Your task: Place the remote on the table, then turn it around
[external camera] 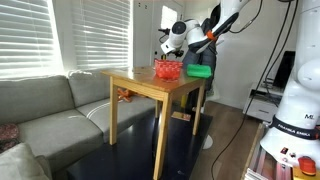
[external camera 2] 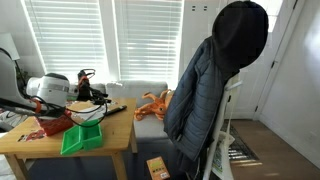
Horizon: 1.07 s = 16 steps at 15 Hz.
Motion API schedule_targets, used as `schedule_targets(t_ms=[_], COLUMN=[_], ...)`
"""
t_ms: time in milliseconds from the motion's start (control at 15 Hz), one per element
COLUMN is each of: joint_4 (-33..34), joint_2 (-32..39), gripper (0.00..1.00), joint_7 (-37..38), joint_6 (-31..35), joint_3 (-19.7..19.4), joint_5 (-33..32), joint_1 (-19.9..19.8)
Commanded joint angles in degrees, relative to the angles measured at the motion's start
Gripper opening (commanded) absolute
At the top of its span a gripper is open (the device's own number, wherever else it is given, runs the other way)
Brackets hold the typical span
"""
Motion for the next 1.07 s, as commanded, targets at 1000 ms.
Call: schedule_targets(t_ms=[1000], joint_4=[-0.41], joint_2=[-0.01], gripper=[1.0], joint_7=[-2.64], joint_6=[3.2], joint_3=[0.09], joint_5=[2.17], joint_1=[-0.38])
